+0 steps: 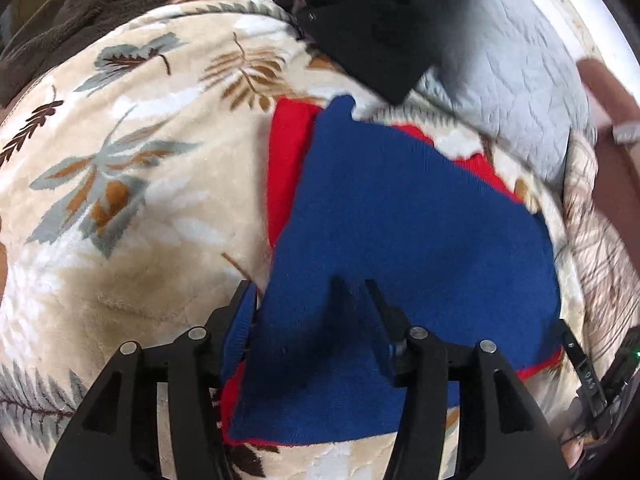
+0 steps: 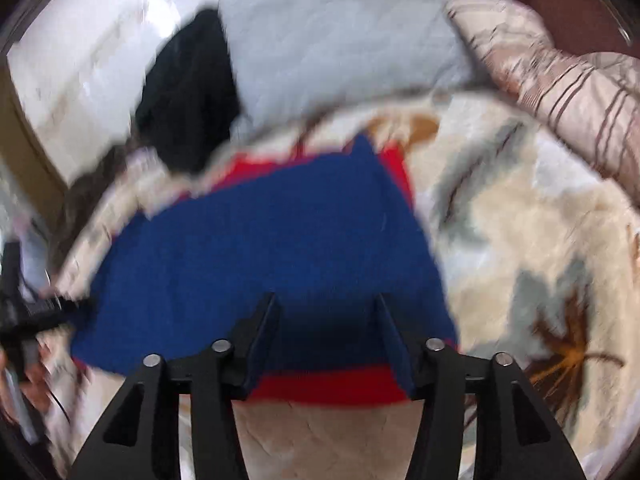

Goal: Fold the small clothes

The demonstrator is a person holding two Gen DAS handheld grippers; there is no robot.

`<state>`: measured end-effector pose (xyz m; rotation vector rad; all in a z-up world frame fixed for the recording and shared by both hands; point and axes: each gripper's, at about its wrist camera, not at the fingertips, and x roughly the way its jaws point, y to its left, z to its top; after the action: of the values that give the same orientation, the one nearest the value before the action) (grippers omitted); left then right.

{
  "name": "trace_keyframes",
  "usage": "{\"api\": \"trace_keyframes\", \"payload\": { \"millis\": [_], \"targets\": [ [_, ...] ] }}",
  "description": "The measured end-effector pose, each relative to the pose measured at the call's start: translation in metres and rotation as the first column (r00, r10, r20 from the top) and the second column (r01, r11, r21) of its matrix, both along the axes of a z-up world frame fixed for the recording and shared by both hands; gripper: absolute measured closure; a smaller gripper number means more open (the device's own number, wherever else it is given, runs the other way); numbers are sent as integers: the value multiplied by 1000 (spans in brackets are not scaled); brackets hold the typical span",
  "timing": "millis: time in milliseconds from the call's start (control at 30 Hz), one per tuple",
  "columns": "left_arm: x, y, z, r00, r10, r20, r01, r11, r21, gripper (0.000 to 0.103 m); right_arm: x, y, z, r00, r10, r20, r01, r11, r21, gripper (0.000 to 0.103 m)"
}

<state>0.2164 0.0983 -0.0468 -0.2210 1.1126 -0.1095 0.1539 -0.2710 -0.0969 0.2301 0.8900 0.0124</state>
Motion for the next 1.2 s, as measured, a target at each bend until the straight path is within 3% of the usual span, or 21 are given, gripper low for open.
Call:
{"api": "trace_keyframes", "payload": {
  "millis": [33,67,133,200,267,367,467,567,700,800,900,967,1067,1167,1200],
  "targets": [
    [1,-4,-7,1000,-11,-24,12,1000,26,47,3,7,-10,999,22,-27,-24,998,-62,48],
    [2,-6,-12,999,-10,-35,12,998,59,43,0,14,-9,999,35,-1,-35,993,-112,48],
    [1,-7,-13,1000,-1,-15,2,996,89,36,3,28,-1,999,29,-18,-31,984,-178,46],
    [2,-3,-8,1000,-2,-25,3,998,66,37,1,37,11,997,73,30,-70,991,-114,47],
    [1,6,-5,1000,18,-23,-18,1000,-6,37,1,58,24,986,140,86,-131,986,-106,47],
    [2,12,-8,999,28,-44,-31,997,-73,37,10,84,20,974,212,84,-205,975,-83,47],
    [4,8,-14,999,23,-48,-25,999,-35,36,29,106,-12,972,230,-56,-236,961,-148,42],
    [5,7,-9,999,1,-45,-1,1000,-15,36,28,126,-6,971,236,-35,-237,935,-265,39],
    [8,35,3,998,65,-14,-65,997,-41,36,11,158,13,933,359,27,-344,911,-229,40],
    [10,60,4,992,124,-18,-125,988,-90,36,-3,198,13,866,500,18,-479,839,-257,38],
    [12,78,0,986,161,-40,-165,978,-127,36,-17,249,0,776,631,-24,-603,729,-324,37],
    [12,83,-2,984,171,-51,-176,973,-146,36,-20,271,-11,738,673,-50,-632,664,-399,36],
    [12,85,-3,986,158,-55,-165,974,-157,36,-20,308,-28,710,698,-91,-626,568,-534,35],
    [17,88,-3,988,143,-61,-151,971,-183,36,-17,328,-35,697,715,-61,-590,522,-616,39],
    [20,91,-4,987,143,-69,-155,963,-219,36,-13,329,-35,695,717,-53,-585,520,-623,50]
  ]
}}
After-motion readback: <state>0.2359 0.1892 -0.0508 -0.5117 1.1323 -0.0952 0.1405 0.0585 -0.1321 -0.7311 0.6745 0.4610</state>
